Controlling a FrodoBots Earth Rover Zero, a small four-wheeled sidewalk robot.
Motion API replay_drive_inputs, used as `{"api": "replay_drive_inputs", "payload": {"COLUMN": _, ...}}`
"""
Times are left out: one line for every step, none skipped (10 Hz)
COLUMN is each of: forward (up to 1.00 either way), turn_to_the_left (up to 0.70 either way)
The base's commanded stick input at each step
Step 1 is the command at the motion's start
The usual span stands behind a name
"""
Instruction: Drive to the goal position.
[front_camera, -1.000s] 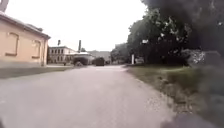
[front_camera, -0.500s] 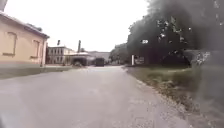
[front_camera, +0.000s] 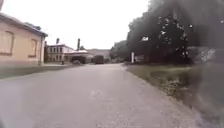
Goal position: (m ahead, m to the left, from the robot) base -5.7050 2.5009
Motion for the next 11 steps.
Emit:
{"api": "replay_drive_inputs", "payload": {"forward": 0.70, "turn_to_the_left": 0.00}}
{"api": "replay_drive_inputs", "payload": {"forward": 0.70, "turn_to_the_left": 0.00}}
{"api": "replay_drive_inputs", "payload": {"forward": 0.70, "turn_to_the_left": 0.00}}
{"api": "replay_drive_inputs", "payload": {"forward": 0.70, "turn_to_the_left": 0.00}}
{"api": "replay_drive_inputs", "payload": {"forward": 0.70, "turn_to_the_left": 0.00}}
{"api": "replay_drive_inputs", "payload": {"forward": 0.70, "turn_to_the_left": 0.00}}
{"api": "replay_drive_inputs", "payload": {"forward": 0.70, "turn_to_the_left": 0.00}}
{"api": "replay_drive_inputs", "payload": {"forward": 0.70, "turn_to_the_left": 0.00}}
{"api": "replay_drive_inputs", "payload": {"forward": 0.70, "turn_to_the_left": 0.00}}
{"api": "replay_drive_inputs", "payload": {"forward": 0.70, "turn_to_the_left": 0.00}}
{"api": "replay_drive_inputs", "payload": {"forward": 0.70, "turn_to_the_left": 0.00}}
